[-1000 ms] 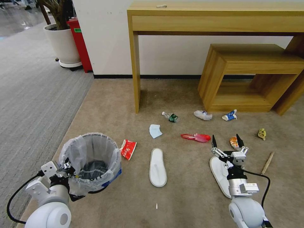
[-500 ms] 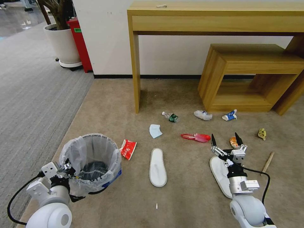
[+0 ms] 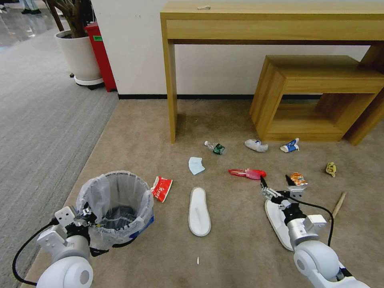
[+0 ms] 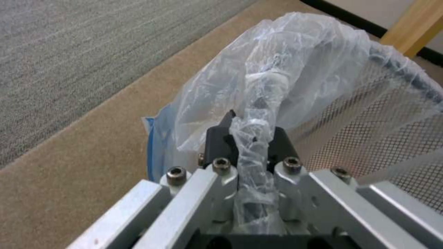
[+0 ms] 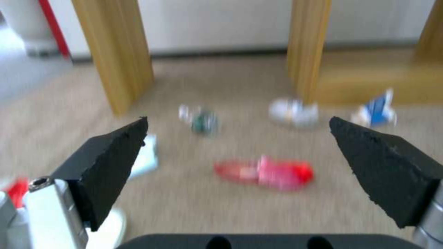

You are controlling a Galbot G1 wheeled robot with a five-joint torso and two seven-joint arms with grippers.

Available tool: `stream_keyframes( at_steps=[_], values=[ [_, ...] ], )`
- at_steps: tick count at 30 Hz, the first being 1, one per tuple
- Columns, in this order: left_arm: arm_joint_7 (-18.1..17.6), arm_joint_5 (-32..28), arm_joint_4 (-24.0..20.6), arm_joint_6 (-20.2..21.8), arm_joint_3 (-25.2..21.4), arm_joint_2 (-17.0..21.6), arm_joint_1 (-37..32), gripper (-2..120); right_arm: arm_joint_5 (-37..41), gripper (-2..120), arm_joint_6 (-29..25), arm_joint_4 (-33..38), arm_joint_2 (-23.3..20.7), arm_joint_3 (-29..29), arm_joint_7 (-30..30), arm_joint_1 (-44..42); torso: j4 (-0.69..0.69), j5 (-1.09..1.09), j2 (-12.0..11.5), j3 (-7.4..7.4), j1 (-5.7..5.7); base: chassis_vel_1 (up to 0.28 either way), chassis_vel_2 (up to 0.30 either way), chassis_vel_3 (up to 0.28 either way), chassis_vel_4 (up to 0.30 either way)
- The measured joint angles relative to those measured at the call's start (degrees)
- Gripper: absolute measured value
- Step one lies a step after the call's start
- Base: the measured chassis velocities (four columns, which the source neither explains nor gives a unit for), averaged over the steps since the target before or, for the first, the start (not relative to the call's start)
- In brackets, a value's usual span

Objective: Pick up the trash bin and place the garbage on the floor into it.

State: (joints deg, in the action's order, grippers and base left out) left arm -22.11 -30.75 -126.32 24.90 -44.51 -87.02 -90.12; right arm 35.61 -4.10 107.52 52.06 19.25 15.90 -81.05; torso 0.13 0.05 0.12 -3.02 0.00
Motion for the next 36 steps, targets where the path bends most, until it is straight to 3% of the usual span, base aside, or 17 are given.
stream_keyframes(
  at_steps=[5,8,10,11,13,16,19,22,28,36],
  values=[
    [0.07,0.21,0.39,-0.23,0.02,-0.19,0.14,3,2.41,100,4.04,-0.83,-2.45,-4.56,1.67,0.69,0.01,0.00,0.00,0.00,0.00,0.000,0.000,0.000,0.000],
    [0.08,0.27,0.66,-0.37,0.01,-0.20,0.27,3,5.48,100,3.60,-1.19,-3.73,-6.42,-1.59,0.81,0.01,-0.01,0.00,0.00,0.00,0.000,0.000,0.000,0.000],
    [0.09,0.27,0.78,-0.41,0.06,-0.18,0.33,3,8.32,100,-0.29,-2.48,-4.96,-8.43,-7.76,0.88,0.01,-0.01,0.00,0.00,0.00,0.000,0.000,0.000,0.000],
    [0.09,0.27,0.78,-0.41,0.06,-0.18,0.33,3,8.32,100,-0.29,-2.48,-4.96,-8.43,-7.76,0.88,0.01,-0.01,0.00,0.00,0.00,0.000,0.000,0.000,0.000],
    [0.11,0.28,0.79,-0.42,0.06,-0.17,0.32,3,8.62,100,-5.70,-4.74,-6.07,-10.74,-15.20,1.66,0.01,0.00,0.00,0.00,0.00,0.000,0.000,0.000,0.000],
    [0.11,0.29,0.93,-0.47,-0.01,-0.14,0.36,3,9.12,99,-7.49,-6.23,-6.71,-12.47,-17.93,2.32,0.00,-0.01,0.00,0.00,0.00,0.000,0.000,0.000,0.000],
    [0.11,0.33,1.16,-0.48,0.00,-0.12,0.38,3,9.63,92,-8.18,-7.52,-6.96,-14.28,-18.69,2.99,0.01,-0.01,0.00,0.00,0.00,0.000,0.000,0.000,0.000],
    [0.11,0.71,1.70,-0.61,0.09,-0.27,0.48,3,9.87,99,-7.21,-9.05,-7.20,-17.93,-16.90,5.14,0.01,-0.01,0.00,0.00,0.00,0.000,0.000,0.000,0.000],
    [0.11,1.37,2.04,-0.62,0.26,-0.89,0.57,3,13.51,100,-4.87,-11.21,-7.14,-24.69,-14.85,11.53,0.01,-0.01,0.00,0.00,0.00,0.000,0.000,0.000,0.000],
    [0.11,2.46,2.13,-1.03,0.03,-1.84,0.19,3,20.25,100,-6.54,-16.29,-6.05,-32.80,-21.06,19.08,0.00,-0.01,0.00,0.00,0.00,0.000,0.000,0.000,0.000]
  ],
)
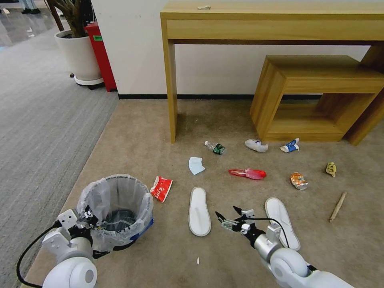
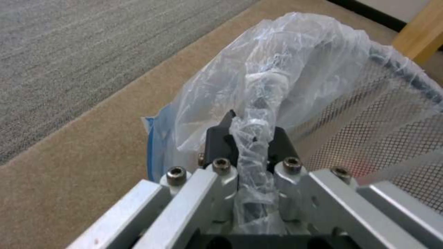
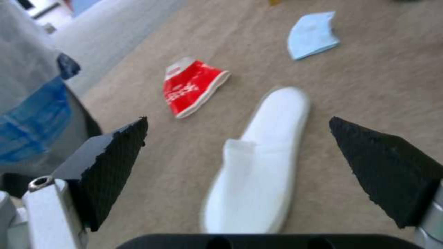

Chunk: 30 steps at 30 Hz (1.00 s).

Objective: Pick up the trash bin and place the garbage on the floor into it.

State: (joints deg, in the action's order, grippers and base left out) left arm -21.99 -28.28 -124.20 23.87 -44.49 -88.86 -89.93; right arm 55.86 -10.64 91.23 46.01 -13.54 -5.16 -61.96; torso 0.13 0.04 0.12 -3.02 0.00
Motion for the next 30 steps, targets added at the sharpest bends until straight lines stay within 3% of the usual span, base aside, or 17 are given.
stream_keyframes(
  at_steps=[14,30],
  values=[
    [0.10,0.91,0.49,-0.42,-0.56,-1.03,-0.32,3,-1.02,100,-0.88,-11.59,6.54,-8.62,-1.00,7.15,0.01,-0.02,0.00,0.00,0.00,0.000,0.000,0.000,0.000],
    [0.14,1.06,1.35,-0.56,-0.72,-1.18,0.08,3,-5.61,100,-1.01,-22.55,15.53,-11.83,1.48,10.68,0.01,-0.01,-0.01,0.00,0.00,0.000,0.000,0.000,0.000]
  ],
)
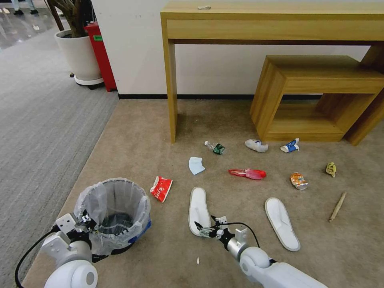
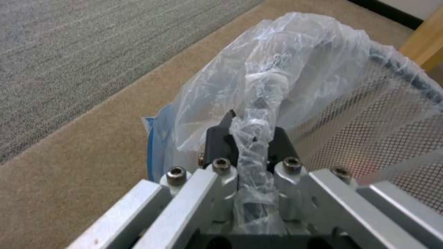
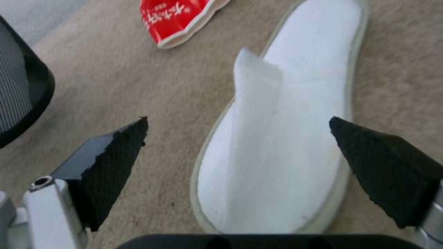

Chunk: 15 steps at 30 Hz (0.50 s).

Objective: Pick up the trash bin and place the garbage on the floor into it.

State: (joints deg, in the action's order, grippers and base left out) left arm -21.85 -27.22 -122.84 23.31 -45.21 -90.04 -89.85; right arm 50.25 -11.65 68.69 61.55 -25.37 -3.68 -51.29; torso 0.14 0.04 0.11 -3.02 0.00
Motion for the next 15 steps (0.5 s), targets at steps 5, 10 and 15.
stream_keyframes(
  at_steps=[5,10,15],
  values=[
    [0.00,-0.04,0.46,-0.05,0.01,0.08,0.35,3,-0.85,100,-0.06,-2.32,2.53,-0.98,0.28,1.24,0.00,-0.01,0.00,0.00,0.00,0.000,0.000,0.000,0.000],
    [0.00,-0.17,1.00,-0.31,-0.01,0.20,0.54,3,-1.44,100,-0.45,-6.34,6.11,-2.30,0.68,3.23,0.00,0.01,0.00,0.00,0.00,0.000,0.000,0.000,0.000],
    [-0.01,-0.23,1.43,-0.60,-0.05,0.32,0.75,3,-2.47,100,-1.13,-9.70,8.53,-3.14,0.82,5.05,0.00,-0.01,0.00,0.00,0.00,0.000,0.000,0.000,0.000]
  ],
)
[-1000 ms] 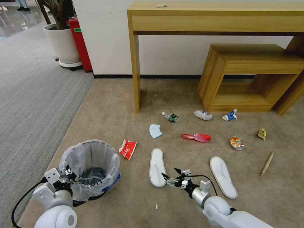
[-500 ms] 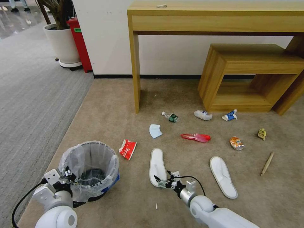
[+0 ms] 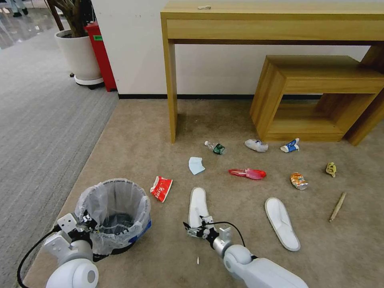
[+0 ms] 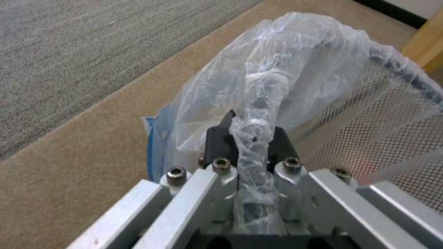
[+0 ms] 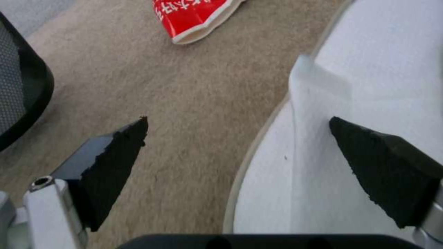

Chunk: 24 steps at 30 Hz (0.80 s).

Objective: Pick up the trash bin and place the garbage on the floor into it.

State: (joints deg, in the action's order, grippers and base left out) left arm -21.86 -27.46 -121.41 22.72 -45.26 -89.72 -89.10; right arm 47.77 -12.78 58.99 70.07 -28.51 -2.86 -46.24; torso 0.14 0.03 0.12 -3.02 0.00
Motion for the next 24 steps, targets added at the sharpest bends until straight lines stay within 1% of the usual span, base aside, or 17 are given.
stream_keyframes(
  at_steps=[4,10,12,15,18,19,20,21,22,24],
  values=[
    [0.00,-0.04,0.12,-0.20,-0.01,0.05,0.04,3,-0.37,100,-0.22,-1.99,1.07,-0.25,0.15,1.21,-0.01,0.01,0.00,0.00,0.00,0.000,0.000,0.000,0.000],
    [-0.02,-0.15,0.43,-0.27,-0.10,0.23,0.33,3,-1.12,100,-0.54,-3.09,1.32,-0.35,0.41,1.88,0.00,0.01,0.00,0.00,0.00,0.000,0.000,0.000,0.000],
    [-0.08,-0.19,0.98,-0.28,0.08,0.24,0.83,3,-1.82,93,-0.65,-3.15,1.17,-0.16,1.09,2.00,-0.01,0.01,0.00,0.00,0.00,0.000,0.000,0.000,0.000],
    [-0.11,-0.18,1.17,-0.30,0.36,0.14,1.13,3,-2.11,94,-0.65,-2.83,0.73,0.18,1.47,1.64,0.00,0.01,0.00,0.00,0.00,0.000,0.000,0.000,0.000],
    [-0.15,-0.16,1.37,-0.33,0.56,0.09,1.41,3,-2.58,91,-0.68,-2.52,0.06,0.48,1.85,1.02,0.00,0.01,0.00,0.00,0.00,0.000,0.000,0.000,0.000],
    [-0.17,-0.15,1.50,-0.32,0.63,0.08,1.54,3,-2.83,86,-0.71,-2.29,-0.30,0.70,2.04,0.72,0.01,0.01,0.00,0.00,0.00,0.000,0.000,0.000,0.000],
    [-0.19,-0.14,1.62,-0.34,0.69,0.09,1.66,3,-2.98,79,-0.79,-2.13,-0.68,0.87,2.24,0.52,0.00,0.02,0.00,0.00,0.00,0.000,0.000,0.000,0.000],
    [-0.19,-0.14,1.68,-0.36,0.73,0.09,1.74,3,-3.04,76,-0.82,-2.03,-0.92,0.93,2.36,0.40,0.00,0.02,0.00,0.00,0.00,0.000,0.000,0.000,0.000],
    [-0.19,-0.14,1.68,-0.36,0.73,0.09,1.74,3,-3.04,76,-0.82,-2.03,-0.92,0.93,2.36,0.40,0.00,0.02,0.00,0.00,0.00,0.000,0.000,0.000,0.000],
    [-0.23,-0.13,1.86,-0.42,0.91,0.08,1.98,3,-3.35,66,-0.90,-1.76,-1.67,1.15,2.54,-0.06,0.00,0.02,0.00,0.00,0.00,0.000,0.000,0.000,0.000]
  ],
)
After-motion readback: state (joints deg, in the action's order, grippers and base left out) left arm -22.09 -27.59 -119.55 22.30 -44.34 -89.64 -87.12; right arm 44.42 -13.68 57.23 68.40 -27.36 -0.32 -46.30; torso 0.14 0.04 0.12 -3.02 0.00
